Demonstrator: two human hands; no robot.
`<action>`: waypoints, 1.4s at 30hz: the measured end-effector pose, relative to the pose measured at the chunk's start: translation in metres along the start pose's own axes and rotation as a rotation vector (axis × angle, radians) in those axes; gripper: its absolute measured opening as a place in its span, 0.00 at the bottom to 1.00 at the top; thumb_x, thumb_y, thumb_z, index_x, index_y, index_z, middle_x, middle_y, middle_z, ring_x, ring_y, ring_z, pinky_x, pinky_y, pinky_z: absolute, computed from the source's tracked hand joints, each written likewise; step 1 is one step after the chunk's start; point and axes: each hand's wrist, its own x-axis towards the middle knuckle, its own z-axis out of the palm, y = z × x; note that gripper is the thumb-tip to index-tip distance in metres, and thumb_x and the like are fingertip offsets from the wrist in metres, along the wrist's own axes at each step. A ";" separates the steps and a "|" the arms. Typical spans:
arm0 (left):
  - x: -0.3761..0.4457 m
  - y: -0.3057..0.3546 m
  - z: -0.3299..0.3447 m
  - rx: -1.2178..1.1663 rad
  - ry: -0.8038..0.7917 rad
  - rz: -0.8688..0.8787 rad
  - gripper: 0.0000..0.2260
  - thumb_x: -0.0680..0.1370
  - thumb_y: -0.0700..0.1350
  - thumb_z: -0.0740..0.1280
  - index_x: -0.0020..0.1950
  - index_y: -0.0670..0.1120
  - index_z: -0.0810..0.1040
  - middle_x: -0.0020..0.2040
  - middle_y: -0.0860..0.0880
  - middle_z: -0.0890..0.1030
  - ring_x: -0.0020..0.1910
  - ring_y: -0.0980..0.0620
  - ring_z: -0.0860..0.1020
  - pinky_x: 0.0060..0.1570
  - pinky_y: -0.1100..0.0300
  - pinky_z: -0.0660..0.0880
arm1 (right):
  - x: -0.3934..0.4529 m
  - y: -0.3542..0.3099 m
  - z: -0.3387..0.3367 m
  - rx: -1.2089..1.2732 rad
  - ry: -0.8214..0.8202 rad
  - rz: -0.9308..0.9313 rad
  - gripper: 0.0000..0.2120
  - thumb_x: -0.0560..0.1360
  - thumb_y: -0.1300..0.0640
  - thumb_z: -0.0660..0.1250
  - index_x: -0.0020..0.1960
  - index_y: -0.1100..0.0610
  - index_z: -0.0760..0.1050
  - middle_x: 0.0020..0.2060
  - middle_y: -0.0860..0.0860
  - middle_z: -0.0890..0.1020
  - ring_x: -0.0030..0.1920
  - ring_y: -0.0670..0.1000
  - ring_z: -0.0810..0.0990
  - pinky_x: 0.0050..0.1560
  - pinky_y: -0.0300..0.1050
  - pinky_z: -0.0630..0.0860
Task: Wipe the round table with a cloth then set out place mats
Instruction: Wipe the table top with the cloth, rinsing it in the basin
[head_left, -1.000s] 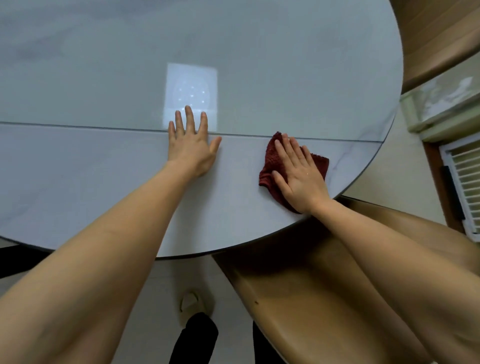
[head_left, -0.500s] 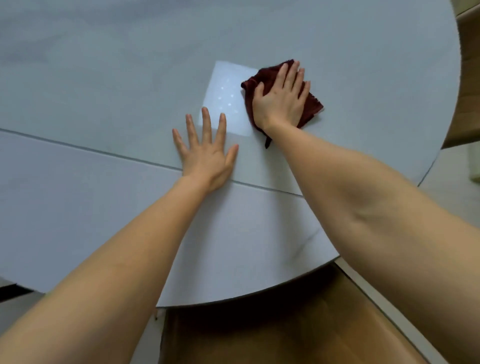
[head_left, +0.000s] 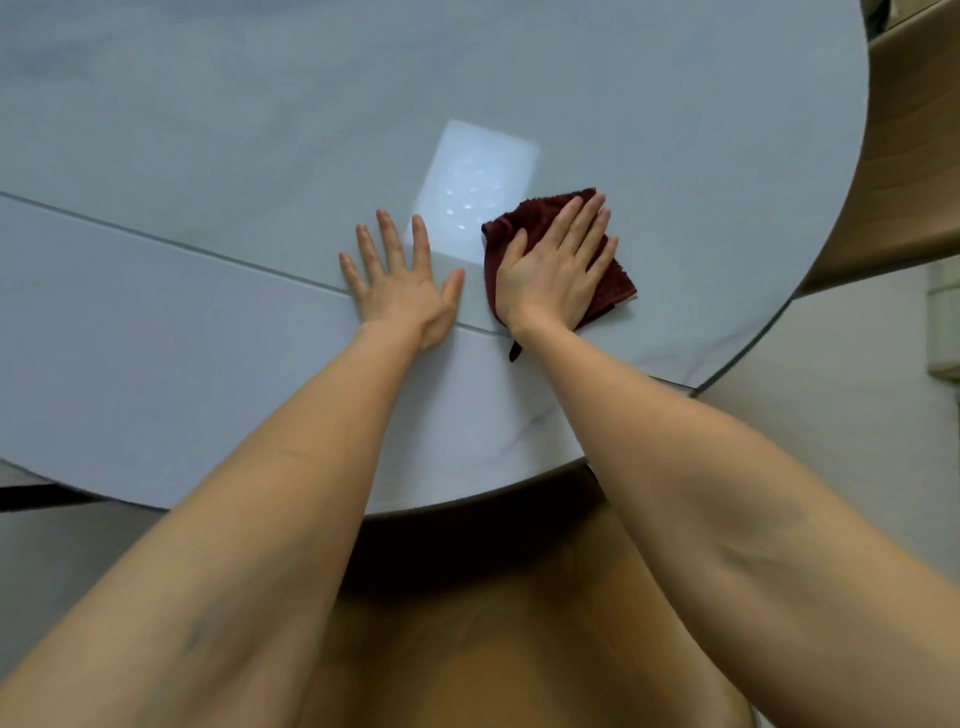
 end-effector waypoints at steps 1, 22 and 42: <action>-0.009 0.005 0.003 0.003 -0.004 0.020 0.33 0.81 0.62 0.45 0.78 0.49 0.35 0.77 0.42 0.33 0.75 0.38 0.34 0.71 0.39 0.34 | -0.011 0.010 -0.001 -0.002 -0.001 -0.016 0.34 0.81 0.45 0.48 0.78 0.63 0.43 0.78 0.59 0.45 0.78 0.56 0.43 0.77 0.55 0.39; -0.079 0.011 0.025 -0.196 0.169 0.263 0.22 0.84 0.51 0.50 0.78 0.50 0.58 0.79 0.45 0.49 0.78 0.44 0.43 0.73 0.43 0.37 | -0.023 0.135 -0.042 -0.173 -0.182 -0.951 0.32 0.77 0.44 0.45 0.80 0.49 0.46 0.79 0.49 0.47 0.78 0.49 0.44 0.77 0.48 0.42; 0.048 0.098 0.006 -0.092 0.229 -0.303 0.31 0.80 0.64 0.43 0.78 0.52 0.36 0.79 0.47 0.37 0.76 0.38 0.37 0.70 0.32 0.38 | 0.193 -0.115 -0.007 0.019 -0.110 -0.325 0.34 0.80 0.45 0.47 0.79 0.60 0.42 0.78 0.58 0.43 0.78 0.55 0.42 0.76 0.55 0.39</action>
